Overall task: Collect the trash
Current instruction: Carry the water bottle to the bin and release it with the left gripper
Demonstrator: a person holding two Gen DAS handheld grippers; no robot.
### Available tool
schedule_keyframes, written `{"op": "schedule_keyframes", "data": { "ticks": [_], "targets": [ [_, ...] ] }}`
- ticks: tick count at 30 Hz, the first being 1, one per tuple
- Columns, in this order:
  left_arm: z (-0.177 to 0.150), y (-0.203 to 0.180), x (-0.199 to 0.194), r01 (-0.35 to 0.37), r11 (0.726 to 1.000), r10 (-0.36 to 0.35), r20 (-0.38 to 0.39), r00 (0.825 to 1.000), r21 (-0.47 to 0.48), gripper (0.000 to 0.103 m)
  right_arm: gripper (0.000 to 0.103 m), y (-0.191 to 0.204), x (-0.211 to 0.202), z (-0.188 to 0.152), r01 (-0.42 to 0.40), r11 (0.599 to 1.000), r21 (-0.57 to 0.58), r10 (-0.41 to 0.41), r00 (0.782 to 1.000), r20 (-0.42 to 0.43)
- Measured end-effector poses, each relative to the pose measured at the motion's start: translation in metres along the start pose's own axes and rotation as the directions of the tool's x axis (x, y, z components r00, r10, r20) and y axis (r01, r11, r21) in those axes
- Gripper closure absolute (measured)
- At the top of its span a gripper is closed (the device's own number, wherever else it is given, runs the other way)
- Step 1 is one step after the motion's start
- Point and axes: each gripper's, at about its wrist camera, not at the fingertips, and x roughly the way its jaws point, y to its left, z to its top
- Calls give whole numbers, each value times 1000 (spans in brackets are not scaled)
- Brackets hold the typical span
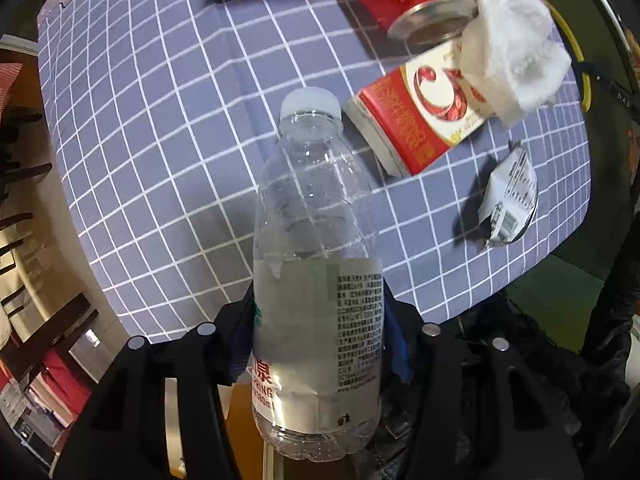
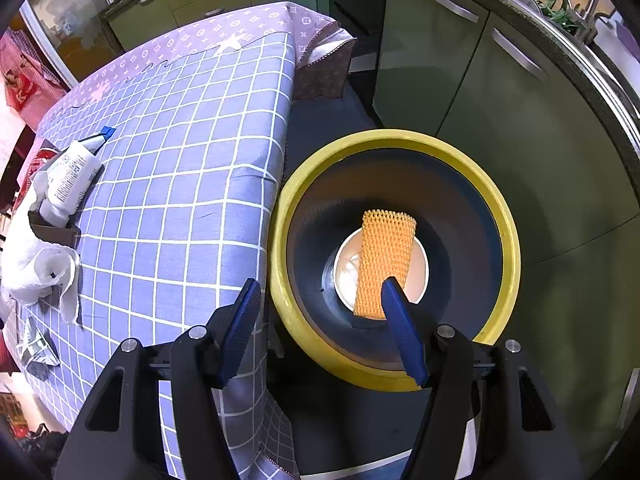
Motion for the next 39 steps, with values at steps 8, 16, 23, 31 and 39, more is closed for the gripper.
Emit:
{"op": "schedule_keyframes", "data": {
  "ticks": [8, 16, 23, 31, 39],
  "targets": [
    [-12, 7, -30, 19, 1000, -20, 81, 996, 5, 51, 41, -4, 2, 0, -2, 1000, 7, 2, 1000, -5],
    [-5, -10, -84, -5, 999, -4, 200, 980, 43, 51, 41, -6, -15, 0, -28, 999, 19, 28, 999, 32],
    [30, -90, -137, -27, 973, -50, 325, 945, 229, 51, 41, -40, -74, -15, -75, 993, 96, 59, 986, 156],
    [124, -248, -134, -17, 874, -162, 325, 932, 486, 51, 41, -96, -137, -72, -86, 977, 193, 32, 963, 269],
    [217, -391, -61, -23, 790, -166, 250, 954, 612, 51, 41, -137, -151, -133, -98, 956, 277, 17, 959, 283]
  ]
}}
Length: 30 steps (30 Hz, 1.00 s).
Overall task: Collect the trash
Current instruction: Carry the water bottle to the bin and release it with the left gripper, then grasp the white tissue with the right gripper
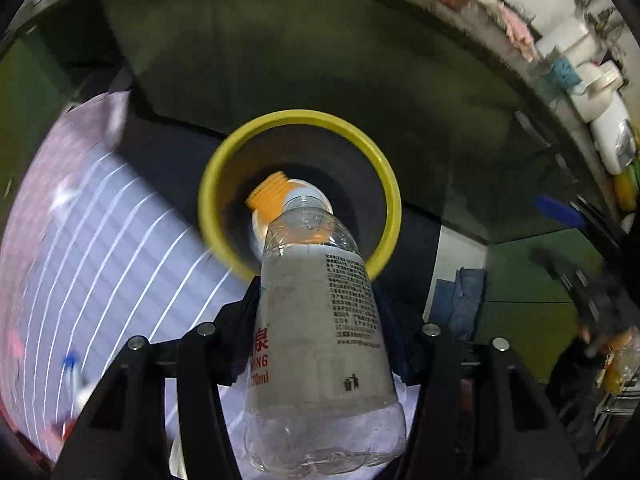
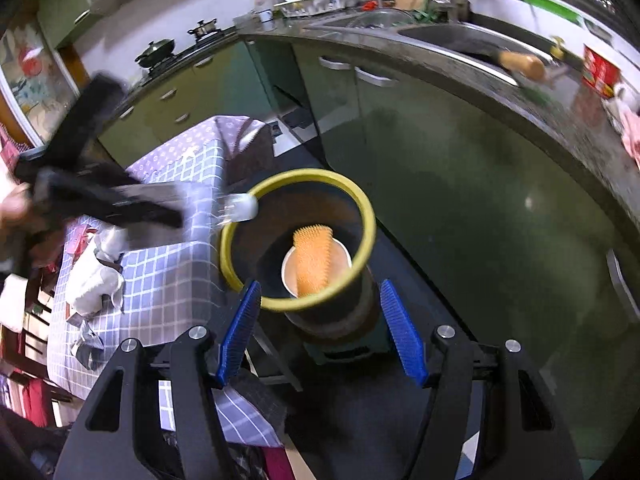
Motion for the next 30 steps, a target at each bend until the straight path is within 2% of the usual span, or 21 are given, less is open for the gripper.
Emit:
{"op": "schedule_keyframes", "data": {
  "ticks": [4, 8, 9, 11, 15, 20, 22, 24, 27, 30],
  "targets": [
    [30, -7, 51, -30, 1000, 29, -69, 997, -10, 51, 41, -21, -1, -12, 2, 999, 38, -1, 1000, -5],
    [53, 2, 87, -50, 997, 46, -77, 996, -53, 48, 41, -32, 7, -17, 2, 998, 64, -1, 1000, -14],
    [55, 4, 90, -52, 997, 48, -69, 996, -62, 39, 41, -33, 9, -17, 1, 998, 67, 0, 1000, -14],
    [63, 9, 91, -47, 996, 44, -32, 999, -82, 33, 41, -34, 12, -18, -3, 997, 72, 5, 1000, -17],
    [59, 4, 67, 0, 997, 1, 9, 1000, -79, 32, 41, -29, 15, -20, -6, 998, 65, 7, 1000, -23],
    [24, -1, 9, 77, 995, -72, 75, 995, -62, 28, 41, -17, 15, -14, -13, 999, 49, 14, 1000, -17],
    [-1, 6, -21, 117, 990, -107, 131, 986, -74, 28, 41, -6, 14, -10, -19, 999, 31, 20, 1000, -13],
    [-28, 13, -49, 127, 989, -111, 189, 976, -72, 28, 41, 4, 13, -7, -23, 1000, 8, 23, 1000, -11],
    [-75, 33, -92, 117, 988, -84, 293, 953, -99, 24, 40, 25, 13, -2, -30, 999, -31, 30, 999, -14],
    [-130, 51, -126, 49, 988, 10, 381, 924, -144, 19, 40, 50, 16, 4, -46, 996, -75, 44, 999, -22]
  ]
}}
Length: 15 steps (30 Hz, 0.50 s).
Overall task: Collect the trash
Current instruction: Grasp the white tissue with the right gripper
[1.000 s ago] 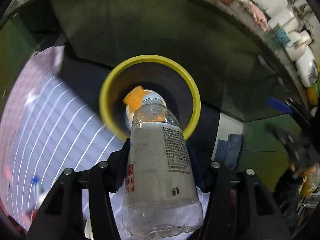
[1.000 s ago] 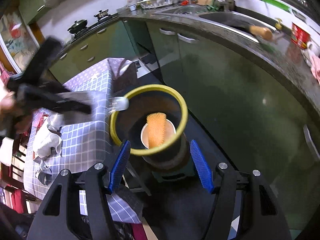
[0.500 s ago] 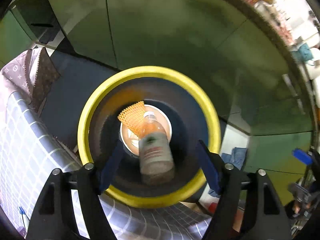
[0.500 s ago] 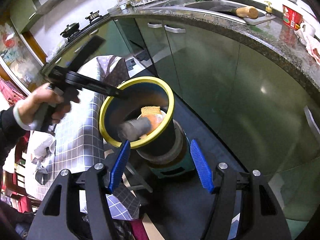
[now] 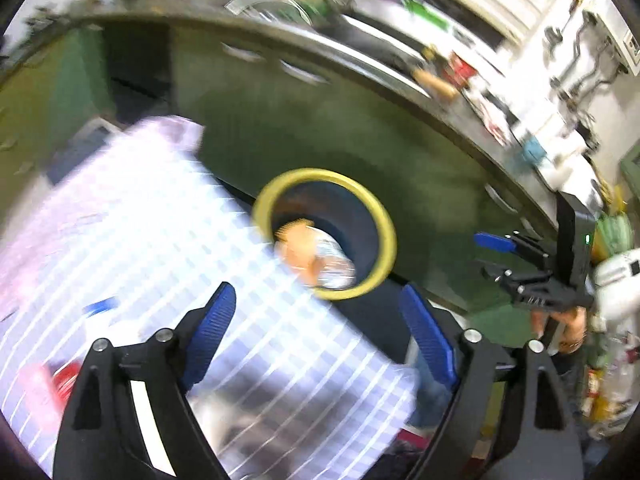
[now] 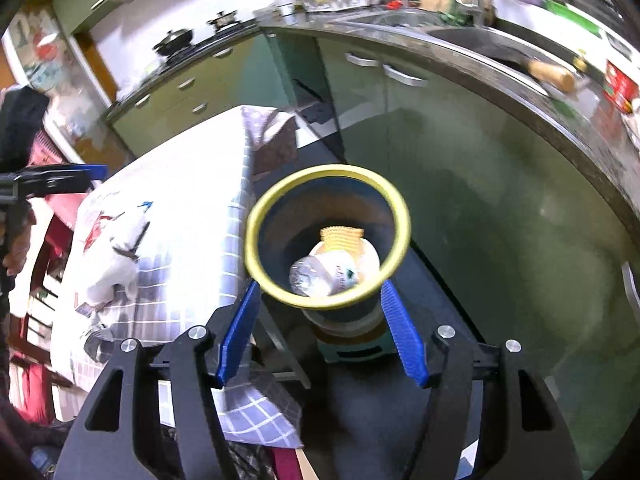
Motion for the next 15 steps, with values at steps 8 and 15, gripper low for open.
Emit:
{"op": "schedule_keyframes", "data": {
  "ticks": [8, 15],
  "targets": [
    [-125, 85, -119, -109, 968, 158, 213, 964, -226, 11, 34, 117, 53, 24, -213, 961, -178, 192, 973, -131],
    [-213, 123, -149, -156, 912, 262, 245, 934, -379, 11, 34, 233, 122, 35, -456, 847, -274, 370, 874, -314]
  ]
}}
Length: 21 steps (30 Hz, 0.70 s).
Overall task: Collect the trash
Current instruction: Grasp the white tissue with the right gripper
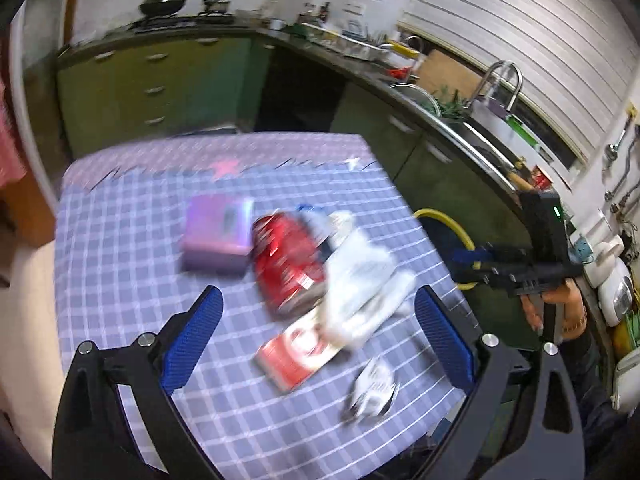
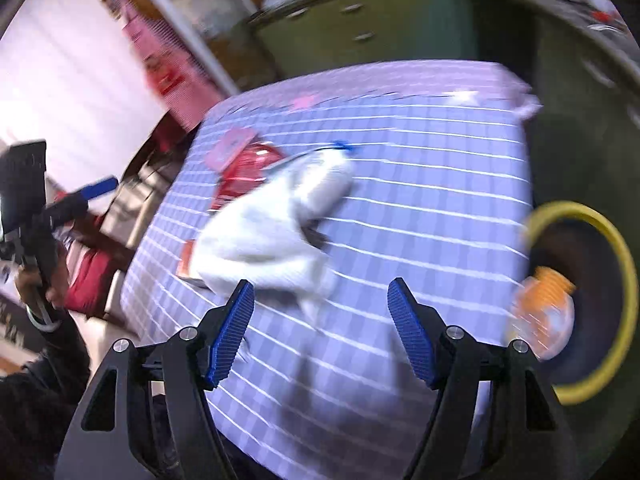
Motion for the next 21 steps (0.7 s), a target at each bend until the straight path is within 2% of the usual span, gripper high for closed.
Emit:
{"op": "schedule_keyframes", "data": {
  "ticks": [3, 5, 9, 11, 12, 13, 15, 16, 21],
  "targets": [
    [-19, 12, -8, -19, 1000, 19, 12, 1000, -22, 11, 29, 12, 34, 21, -57, 998, 2, 57, 998, -26],
    [-30, 18, -13, -20, 999, 21, 29, 999, -42, 11, 26, 12, 44, 29, -52, 999, 1, 52, 998, -35],
    [-47, 25, -16, -7, 997, 11, 44, 999, -81, 11, 29, 13, 69, 36, -43, 999, 17, 44, 996, -73],
    [-51, 28, -14, -5, 996, 9, 44, 999, -95, 11, 48, 14, 77, 37, -48, 999, 13, 49, 994, -95],
    [-53, 28, -12, -2, 995, 6, 39, 999, -98, 11, 54, 12, 81, 38, -52, 999, 14, 53, 993, -103],
    [-54, 30, -10, 2, 995, 2, 34, 999, -102, 11, 69, 13, 83, 38, -50, 999, 8, 51, 993, -111],
    [-57, 32, -6, 8, 994, -5, 24, 1000, -110, 11, 82, 18, 83, 36, -46, 999, -7, 45, 994, -101],
    [-58, 34, -5, 9, 993, -7, 19, 1000, -115, 11, 98, 22, 82, 35, -37, 999, -16, 36, 995, -91],
    [-61, 39, -2, 18, 990, -16, 18, 1000, -137, 11, 100, 38, 50, 32, -19, 998, -57, 18, 1000, -11]
  ]
}}
